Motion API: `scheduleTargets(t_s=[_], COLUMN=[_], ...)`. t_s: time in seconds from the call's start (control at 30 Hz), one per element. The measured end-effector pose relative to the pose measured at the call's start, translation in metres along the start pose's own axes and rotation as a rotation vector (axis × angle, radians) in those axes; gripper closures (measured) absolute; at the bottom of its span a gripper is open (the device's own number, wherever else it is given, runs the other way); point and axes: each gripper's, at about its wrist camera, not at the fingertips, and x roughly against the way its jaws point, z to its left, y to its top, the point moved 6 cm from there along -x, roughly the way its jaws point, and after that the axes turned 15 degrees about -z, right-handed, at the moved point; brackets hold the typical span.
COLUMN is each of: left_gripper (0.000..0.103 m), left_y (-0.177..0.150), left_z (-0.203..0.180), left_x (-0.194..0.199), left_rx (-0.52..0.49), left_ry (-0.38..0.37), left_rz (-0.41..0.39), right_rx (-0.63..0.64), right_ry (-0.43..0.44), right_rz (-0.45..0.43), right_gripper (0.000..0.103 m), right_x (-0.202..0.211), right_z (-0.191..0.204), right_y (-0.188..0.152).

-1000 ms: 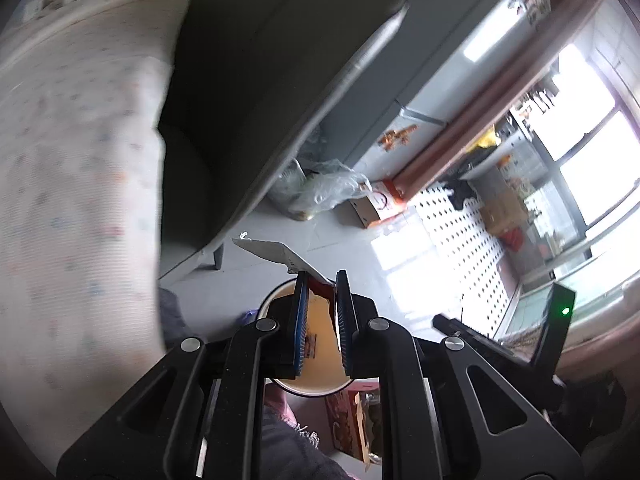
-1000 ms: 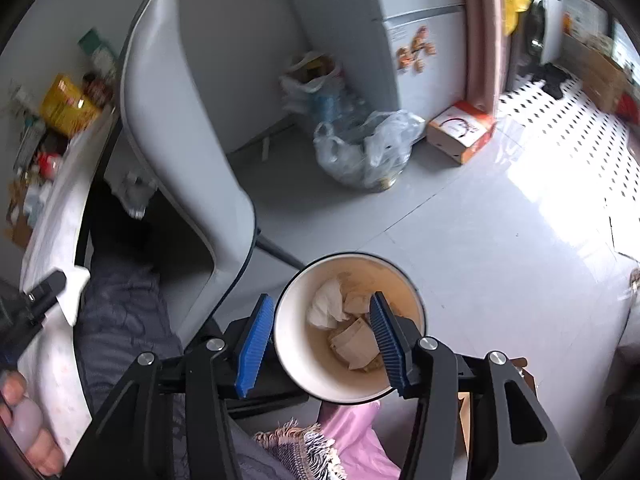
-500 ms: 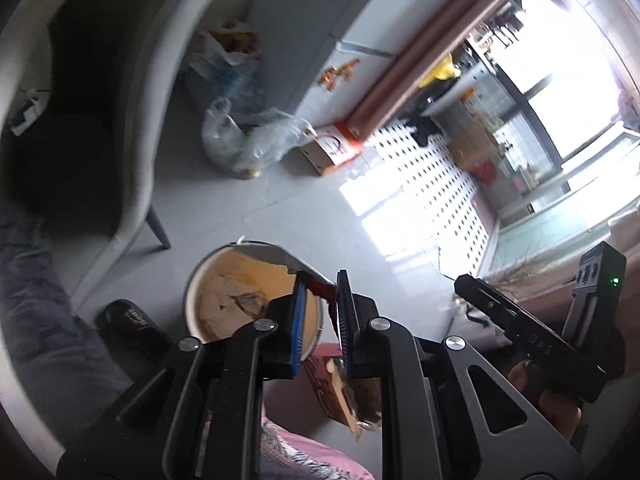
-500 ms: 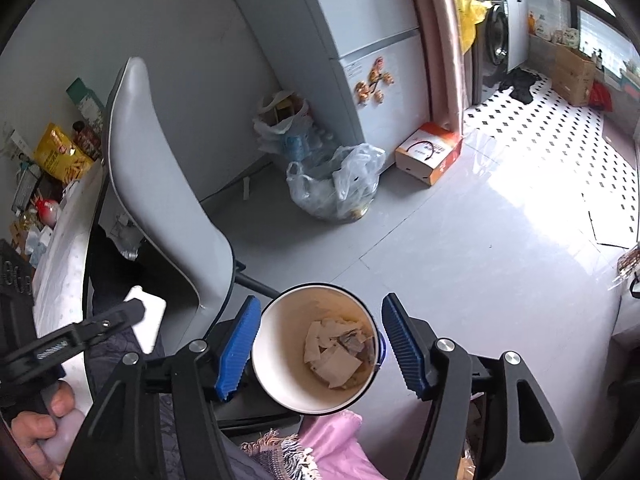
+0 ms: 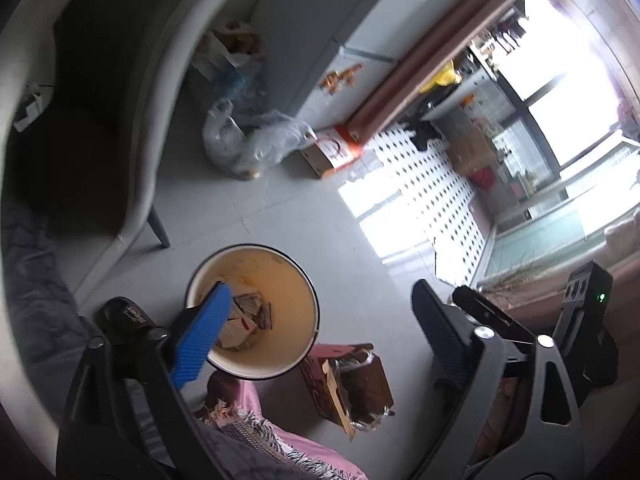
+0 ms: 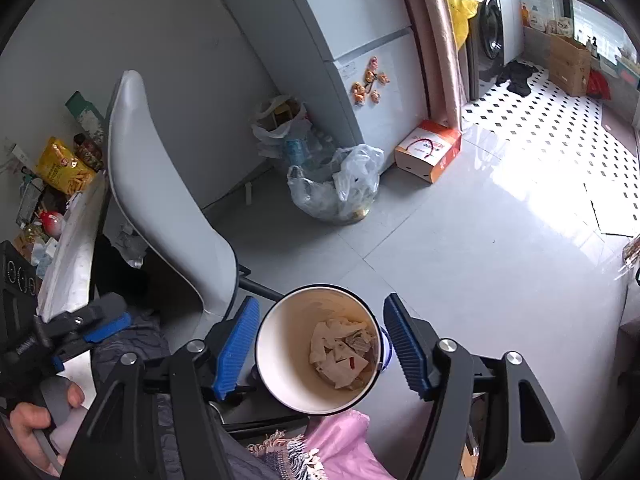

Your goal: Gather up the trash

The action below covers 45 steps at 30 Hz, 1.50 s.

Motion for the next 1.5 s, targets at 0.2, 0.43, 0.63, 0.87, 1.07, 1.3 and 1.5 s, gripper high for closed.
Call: scheduleTargets(t_s=[0.2,0.43,0.63,0.87,1.07,1.3,1.5], left_gripper=[0.006,0.006,0.006,0.006,0.006,0.006,0.006], left_y=[0.021,0.044,0.053,0.055,0.051,0.045,0.035], left_z=[0.014,0.027,0.04,0.073,0.09,0.095,0.095], left_x=[0.037,0.086,0.136,0.201,0.242,0.279,0.301], left_rx=[0.031,0.023,0.001,-0.021,-0.03,-0.042,-0.086], left_ry=[0.045,0.099,0.138,0.233,0.268,0.283,0.316], left_rz=[-0.073,-0.193,-0.288,-0.407,-0.461,-0.506,-0.529], right_rx=[0.037,0.059,0.07,0.114,0.174,0.241,0.256], right_ry=[0.027,0.062,0.032,-0.045,-0.058,0.006,0.097], right_rz=[-0.048,-0.102,-0.181,-0.268,-0.279,-0.282,-0.277], right_gripper=[0.016,0.008,0.007,0.007,0.007,0.007,0.007], right_x=[0.015,0.035,0.05,0.076,0.095,0.121,0.141], right_z=[0.021,0.05,0.087,0.139,0.184,0.226,0.252], right_y=[0.012,0.027,0.034,0.037,0.029,0.022,0.01])
